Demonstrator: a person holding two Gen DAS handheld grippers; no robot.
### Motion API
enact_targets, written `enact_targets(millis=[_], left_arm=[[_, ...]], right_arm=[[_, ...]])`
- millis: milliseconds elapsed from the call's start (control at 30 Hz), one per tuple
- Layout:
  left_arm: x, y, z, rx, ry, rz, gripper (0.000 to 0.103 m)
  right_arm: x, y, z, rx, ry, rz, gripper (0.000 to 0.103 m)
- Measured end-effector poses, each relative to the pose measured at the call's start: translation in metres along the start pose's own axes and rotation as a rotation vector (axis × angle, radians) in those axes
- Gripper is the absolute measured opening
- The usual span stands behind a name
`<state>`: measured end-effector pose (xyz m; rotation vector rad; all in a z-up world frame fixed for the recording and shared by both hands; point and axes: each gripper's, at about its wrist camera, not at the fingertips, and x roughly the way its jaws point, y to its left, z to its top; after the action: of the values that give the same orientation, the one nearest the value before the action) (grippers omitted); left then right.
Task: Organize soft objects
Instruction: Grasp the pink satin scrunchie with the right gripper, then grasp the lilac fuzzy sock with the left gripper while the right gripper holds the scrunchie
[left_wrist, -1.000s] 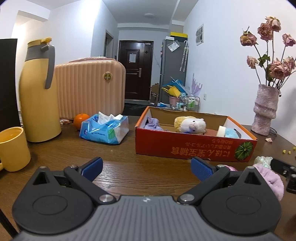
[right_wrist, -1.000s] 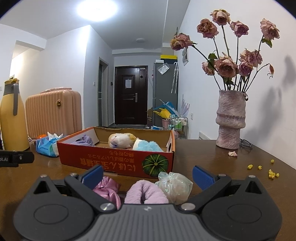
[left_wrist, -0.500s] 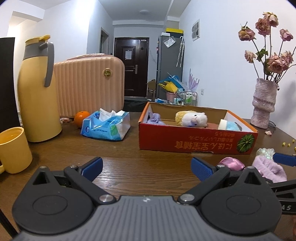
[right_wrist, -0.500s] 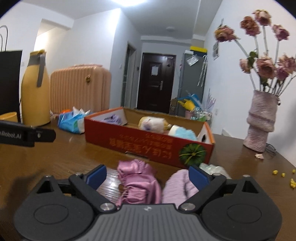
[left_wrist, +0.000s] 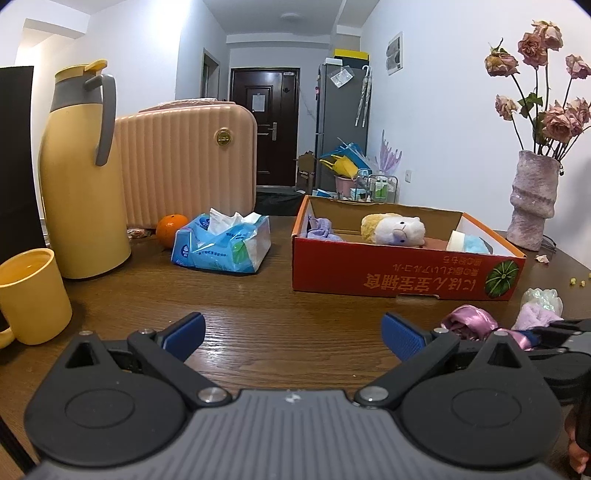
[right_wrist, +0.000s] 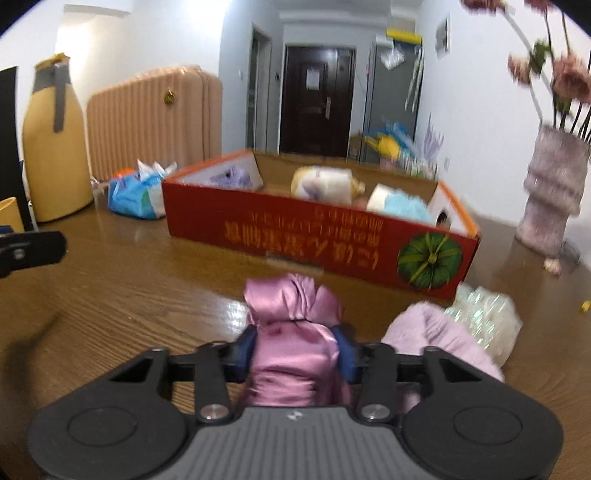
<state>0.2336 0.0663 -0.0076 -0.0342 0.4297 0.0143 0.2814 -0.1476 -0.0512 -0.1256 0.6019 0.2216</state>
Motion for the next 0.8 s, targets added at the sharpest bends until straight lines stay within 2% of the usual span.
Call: enact_targets(millis=[300,800], left_arm=[[0.001,-0.001,0.0,0.004,0.006,0.0,0.103],[0.004,-0.002,-0.002,0.002,0.004,0.017,0.103]], right_arm=[[-0.004,-0.005,-0.002,0.03,-0.016,0.018,0.035],[-0.04,-0.016,0.005,0.058,-0.171,0.003,0.034]])
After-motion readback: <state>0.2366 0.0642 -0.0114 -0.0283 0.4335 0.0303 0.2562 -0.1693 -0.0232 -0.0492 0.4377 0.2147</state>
